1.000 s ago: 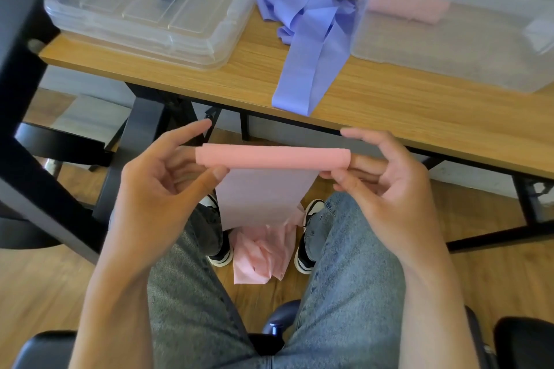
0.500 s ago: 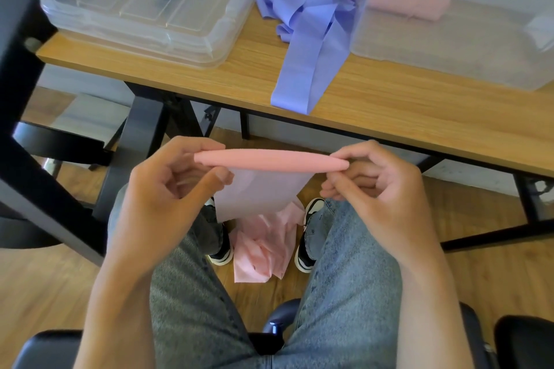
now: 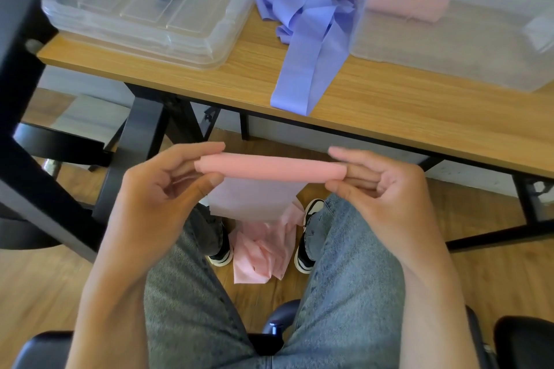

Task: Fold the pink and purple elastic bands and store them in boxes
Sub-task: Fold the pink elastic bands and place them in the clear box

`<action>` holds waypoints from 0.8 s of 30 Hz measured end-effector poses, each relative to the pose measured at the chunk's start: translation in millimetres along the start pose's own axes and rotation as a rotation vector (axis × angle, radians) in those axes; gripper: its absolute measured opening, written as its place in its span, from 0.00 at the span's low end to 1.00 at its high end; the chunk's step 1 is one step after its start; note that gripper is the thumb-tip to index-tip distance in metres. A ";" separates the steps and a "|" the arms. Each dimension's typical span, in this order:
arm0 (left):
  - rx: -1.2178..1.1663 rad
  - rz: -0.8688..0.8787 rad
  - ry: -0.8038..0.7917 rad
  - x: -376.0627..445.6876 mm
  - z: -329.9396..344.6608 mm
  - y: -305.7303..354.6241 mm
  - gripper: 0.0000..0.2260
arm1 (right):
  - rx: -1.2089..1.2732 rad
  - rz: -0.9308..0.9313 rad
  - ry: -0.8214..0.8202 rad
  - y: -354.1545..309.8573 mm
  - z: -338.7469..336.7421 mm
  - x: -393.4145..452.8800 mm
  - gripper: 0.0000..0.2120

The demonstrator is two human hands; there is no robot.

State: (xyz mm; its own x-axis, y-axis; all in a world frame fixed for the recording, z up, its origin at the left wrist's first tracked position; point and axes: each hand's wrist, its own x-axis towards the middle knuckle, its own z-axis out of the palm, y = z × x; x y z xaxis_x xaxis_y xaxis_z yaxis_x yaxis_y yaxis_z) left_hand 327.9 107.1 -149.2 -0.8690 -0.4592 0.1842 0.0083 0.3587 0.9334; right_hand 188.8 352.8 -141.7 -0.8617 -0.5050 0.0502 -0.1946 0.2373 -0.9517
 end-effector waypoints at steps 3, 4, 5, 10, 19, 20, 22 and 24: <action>0.110 0.028 -0.032 -0.3 -1.6 -2.6 0.16 | -0.177 -0.040 -0.030 4.0 -0.3 0.0 0.17; 0.139 0.039 -0.039 0.0 -2.0 -3.0 0.15 | -0.199 -0.037 -0.046 4.3 0.3 -0.3 0.15; 0.149 0.042 -0.045 0.5 -2.4 -3.6 0.15 | -0.187 -0.027 -0.065 4.5 1.0 -0.6 0.13; 0.019 0.009 -0.088 0.6 2.6 -3.7 0.11 | -0.051 -0.033 -0.098 0.1 5.2 -2.0 0.09; 0.058 -0.064 -0.082 0.2 2.4 -3.2 0.11 | 0.186 0.057 -0.069 0.1 7.8 -0.8 0.10; 0.056 -0.077 -0.084 0.0 2.1 -2.6 0.10 | 0.200 0.063 -0.057 -0.6 8.3 -0.4 0.10; 0.047 -0.084 -0.096 -0.4 1.5 -1.6 0.10 | 0.192 0.062 -0.026 0.1 9.5 0.6 0.07; 0.013 -0.092 -0.088 -1.0 1.7 0.2 0.12 | 0.193 0.060 -0.007 1.5 10.4 1.3 0.05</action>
State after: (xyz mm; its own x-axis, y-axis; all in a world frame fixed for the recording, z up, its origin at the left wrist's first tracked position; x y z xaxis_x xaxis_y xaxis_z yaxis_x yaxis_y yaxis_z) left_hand 327.9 109.0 -149.8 -0.9060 -0.4175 0.0700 -0.0791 0.3295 0.9409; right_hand 192.3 343.8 -146.3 -0.8656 -0.5007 -0.0098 -0.0489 0.1040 -0.9934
